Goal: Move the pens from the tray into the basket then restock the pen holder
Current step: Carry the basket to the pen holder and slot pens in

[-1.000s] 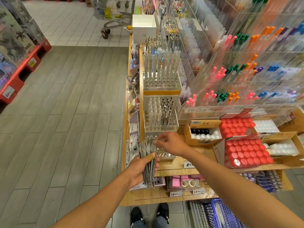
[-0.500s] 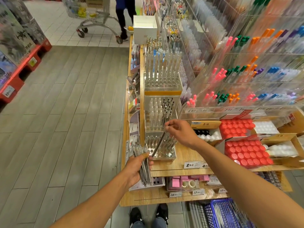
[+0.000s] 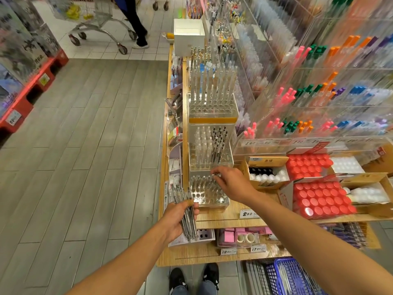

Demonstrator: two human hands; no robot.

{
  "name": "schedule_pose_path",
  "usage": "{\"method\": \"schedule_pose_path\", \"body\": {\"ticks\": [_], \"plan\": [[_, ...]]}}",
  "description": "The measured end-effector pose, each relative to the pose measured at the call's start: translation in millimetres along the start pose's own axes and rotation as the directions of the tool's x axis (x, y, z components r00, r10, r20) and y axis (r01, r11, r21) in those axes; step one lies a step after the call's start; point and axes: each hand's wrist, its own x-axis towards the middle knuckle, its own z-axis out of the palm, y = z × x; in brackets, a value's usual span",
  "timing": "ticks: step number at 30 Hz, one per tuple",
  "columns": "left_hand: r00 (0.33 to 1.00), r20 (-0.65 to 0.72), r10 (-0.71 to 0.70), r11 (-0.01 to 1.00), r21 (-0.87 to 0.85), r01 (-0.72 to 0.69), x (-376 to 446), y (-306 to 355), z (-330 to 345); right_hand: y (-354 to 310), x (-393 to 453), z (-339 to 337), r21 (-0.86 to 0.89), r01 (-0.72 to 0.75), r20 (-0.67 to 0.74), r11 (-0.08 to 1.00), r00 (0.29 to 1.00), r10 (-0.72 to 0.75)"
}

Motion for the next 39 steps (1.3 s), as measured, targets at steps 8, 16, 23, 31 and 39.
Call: {"method": "schedule_pose_path", "body": {"ticks": [8, 16, 23, 31, 39], "plan": [[1.0, -0.011, -0.004, 0.999, 0.038, 0.005, 1, 2, 3, -4, 7, 7, -0.069, 0.042, 0.069, 0.997, 0.997, -0.037], [1.0, 0.016, 0.004, 1.0, 0.03, -0.004, 4, 1, 2, -10, 5, 20, -0.15, 0.033, 0.075, 0.988, 0.997, -0.022], [0.997, 0.081, -0.004, 1.0, 0.026, 0.002, 5, 1, 3, -13, 4, 23, -0.271, 0.121, 0.015, 0.955, 0.992, -0.121], [0.99, 0.104, 0.095, 0.995, -0.018, -0.094, 4, 2, 9, -31, 3, 15, 0.282, -0.211, 0.122, 0.936, 0.975, 0.183], [0.983, 0.146, 0.115, 0.993, 0.007, -0.117, -3, 3, 15, -40, 5, 12, 0.476, -0.356, 0.196, 0.804, 0.934, 0.298]]}}
